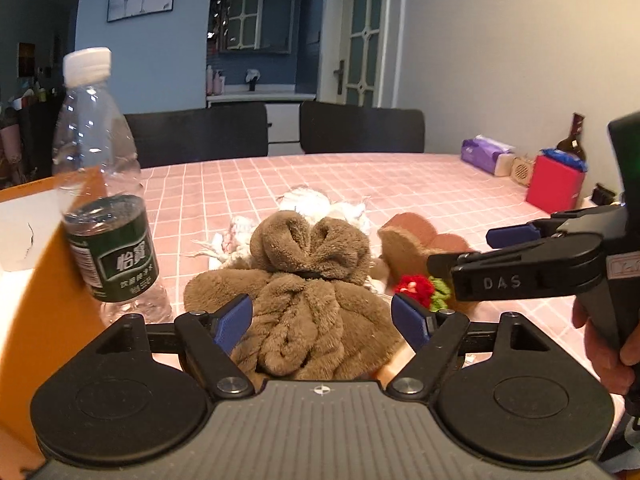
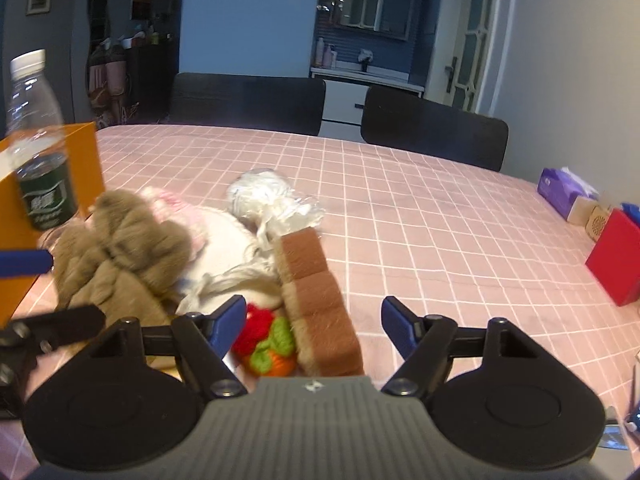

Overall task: Organize soft objects
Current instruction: 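Grasp the brown towel bear with the left tool while the right tool grasps the bear sponge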

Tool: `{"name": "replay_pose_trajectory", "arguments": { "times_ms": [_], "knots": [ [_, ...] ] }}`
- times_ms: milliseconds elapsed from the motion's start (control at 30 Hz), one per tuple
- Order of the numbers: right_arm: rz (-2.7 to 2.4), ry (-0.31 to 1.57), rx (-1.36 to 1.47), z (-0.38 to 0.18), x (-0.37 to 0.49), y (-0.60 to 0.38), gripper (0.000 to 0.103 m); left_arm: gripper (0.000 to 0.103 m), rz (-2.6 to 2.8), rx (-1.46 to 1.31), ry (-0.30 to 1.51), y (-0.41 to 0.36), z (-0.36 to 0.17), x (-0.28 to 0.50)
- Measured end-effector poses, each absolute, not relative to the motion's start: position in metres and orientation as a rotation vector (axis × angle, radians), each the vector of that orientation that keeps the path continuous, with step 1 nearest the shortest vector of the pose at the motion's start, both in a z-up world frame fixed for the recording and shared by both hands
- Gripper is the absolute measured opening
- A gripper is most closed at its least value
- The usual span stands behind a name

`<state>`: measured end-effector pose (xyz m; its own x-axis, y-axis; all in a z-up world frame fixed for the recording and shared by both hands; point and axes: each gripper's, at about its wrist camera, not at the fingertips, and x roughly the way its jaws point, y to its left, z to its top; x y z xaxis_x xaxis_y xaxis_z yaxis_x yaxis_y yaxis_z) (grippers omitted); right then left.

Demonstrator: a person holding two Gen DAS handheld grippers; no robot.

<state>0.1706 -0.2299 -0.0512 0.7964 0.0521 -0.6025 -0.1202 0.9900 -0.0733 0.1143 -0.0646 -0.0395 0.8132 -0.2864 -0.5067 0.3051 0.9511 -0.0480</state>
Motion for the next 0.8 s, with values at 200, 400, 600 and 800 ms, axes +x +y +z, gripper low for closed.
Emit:
{"name": "replay_pose_trajectory", "arguments": {
  "times_ms": [200,400,600,800],
  "knots": [
    [0.117,0.664,-0.085,-0.059,0.189,-0.23,0.066,0.093,-0.261,0.051,0.516,-0.075,-0.038,0.133],
    [0.126,0.69,-0.062,-0.068,0.195,-0.233,0.059,0.093,-0.263,0.196,0.496,-0.099,-0.042,0.141],
    [0.124,0.69,-0.048,-0.068,0.194,-0.234,0.046,0.092,-0.236,0.275,0.52,-0.111,-0.051,0.152],
    [0.12,0.681,-0.06,-0.066,0.191,-0.233,0.037,0.07,-0.242,0.284,0.51,-0.112,-0.052,0.15]
  ]
}}
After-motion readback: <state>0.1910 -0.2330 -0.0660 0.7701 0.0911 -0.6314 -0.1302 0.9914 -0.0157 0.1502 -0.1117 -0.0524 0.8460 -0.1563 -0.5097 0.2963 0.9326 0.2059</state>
